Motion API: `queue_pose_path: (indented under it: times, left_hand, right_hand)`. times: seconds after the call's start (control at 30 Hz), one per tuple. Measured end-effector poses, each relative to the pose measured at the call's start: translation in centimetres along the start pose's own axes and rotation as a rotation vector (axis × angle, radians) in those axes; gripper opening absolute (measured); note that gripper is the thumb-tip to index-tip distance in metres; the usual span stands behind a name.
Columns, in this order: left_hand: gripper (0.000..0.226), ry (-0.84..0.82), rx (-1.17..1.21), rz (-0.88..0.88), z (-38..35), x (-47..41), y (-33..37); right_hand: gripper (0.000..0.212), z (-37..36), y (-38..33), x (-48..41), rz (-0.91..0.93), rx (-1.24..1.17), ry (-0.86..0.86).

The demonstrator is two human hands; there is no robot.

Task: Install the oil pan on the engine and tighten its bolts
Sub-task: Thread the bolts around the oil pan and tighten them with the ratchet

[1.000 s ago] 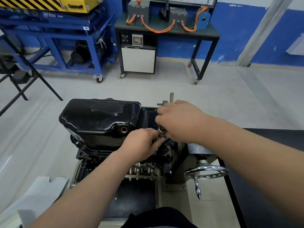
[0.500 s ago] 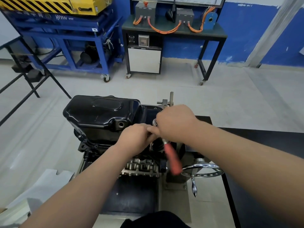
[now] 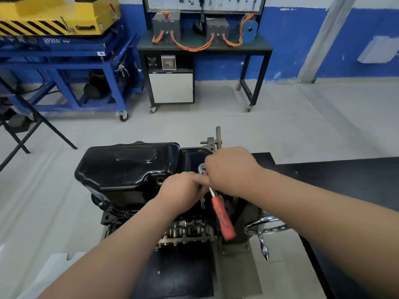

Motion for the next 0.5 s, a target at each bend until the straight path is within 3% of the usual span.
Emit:
queue_pose_path:
  times: [0.13,0.2,0.27,0.3,0.43,0.5]
  left_hand:
    - [0.035,-0.095,-0.063,-0.140,-0.4,-0.6,-0.7]
    - [0.027,-0.143,-0.095,-0.266,-0.5,-0.9,-0.6]
    - [0.029,-0.162,-0.094,-0.310,-0.5,-1.1,-0.9]
    - [0.032,-0.163,-0.075,-0.300,-0.5,-1.2,-1.1]
    - [0.024,-0.176,-0.030,-0.233,-0.4,-1.4,-0.7]
    - [0.020,-0.167,-0.029,-0.226,-0.4,-1.5,-0.4]
  right_hand:
    - [0.010,0.6,-1.3,-0.4,0.130,0.015,-0.079]
    - [0.021,0.8,-1.8,-0.6,0.239,0.074,-0.116]
    - [0.017,1.3,-2.1,-0.7,0.217,0.105,-0.108]
    - [0.012,1.4,-2.2,-0.7,0.172,0.119,-0.096]
    - [0.047,0.6,-1.8,-0.2,-0.155,0.046,-0.179]
    - [0.043,0.0,-1.6,0.0,-0.186,0.021,-0.179]
Point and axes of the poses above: each hand's wrist, its own x-axis away from the middle knuckle, its own z-axis out of the back of the hand, y = z × x, the point moved 5 cm from there along -x, towards the middle knuckle, and after that the axes turned 2 degrees about -z, right-handed, at the moved point
